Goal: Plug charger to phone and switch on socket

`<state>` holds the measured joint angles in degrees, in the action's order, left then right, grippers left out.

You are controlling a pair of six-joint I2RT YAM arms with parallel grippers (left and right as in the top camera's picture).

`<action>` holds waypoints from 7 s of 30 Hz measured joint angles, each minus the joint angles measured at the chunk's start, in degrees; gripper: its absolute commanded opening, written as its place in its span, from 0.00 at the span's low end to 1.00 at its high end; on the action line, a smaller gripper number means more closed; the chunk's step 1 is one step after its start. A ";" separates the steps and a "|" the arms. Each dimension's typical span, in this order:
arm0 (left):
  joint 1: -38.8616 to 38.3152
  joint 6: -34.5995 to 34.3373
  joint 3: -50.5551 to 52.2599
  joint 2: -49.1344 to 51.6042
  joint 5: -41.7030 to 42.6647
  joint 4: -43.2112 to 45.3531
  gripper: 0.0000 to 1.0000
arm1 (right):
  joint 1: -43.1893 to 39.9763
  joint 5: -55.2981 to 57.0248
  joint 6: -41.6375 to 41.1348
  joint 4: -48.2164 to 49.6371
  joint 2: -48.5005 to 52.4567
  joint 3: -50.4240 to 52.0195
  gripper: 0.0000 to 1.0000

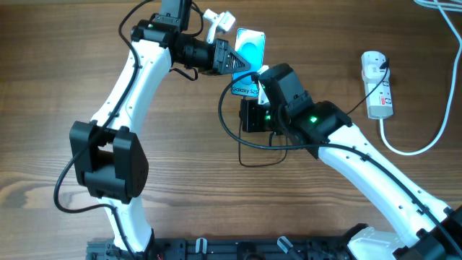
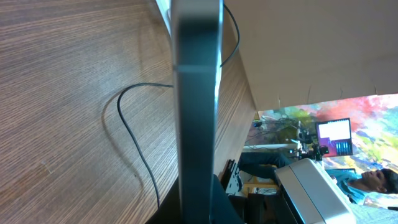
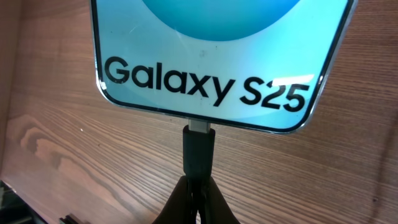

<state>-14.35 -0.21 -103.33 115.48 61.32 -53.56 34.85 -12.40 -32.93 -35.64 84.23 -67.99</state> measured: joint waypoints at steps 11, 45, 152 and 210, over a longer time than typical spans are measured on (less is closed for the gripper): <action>0.00 0.00 0.00 0.00 0.00 0.07 0.04 | -0.31 -0.24 0.00 0.11 0.02 0.00 0.05; 0.00 1.25 0.00 0.00 0.02 -0.46 0.04 | -0.57 -1.01 -0.83 0.59 0.07 0.00 0.04; -6.05 -15.41 6.47 13.62 -34.80 3.21 1.00 | -7.45 2.80 -3.58 -17.53 0.11 -0.48 1.00; 6.27 -15.58 4.02 -1.27 -45.68 -3.26 1.00 | -61.59 7.28 7.78 -17.88 42.97 -31.50 1.00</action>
<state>-8.08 -15.79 -99.31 114.21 15.64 -56.82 -26.74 -5.13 -25.15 -53.52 127.20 -99.48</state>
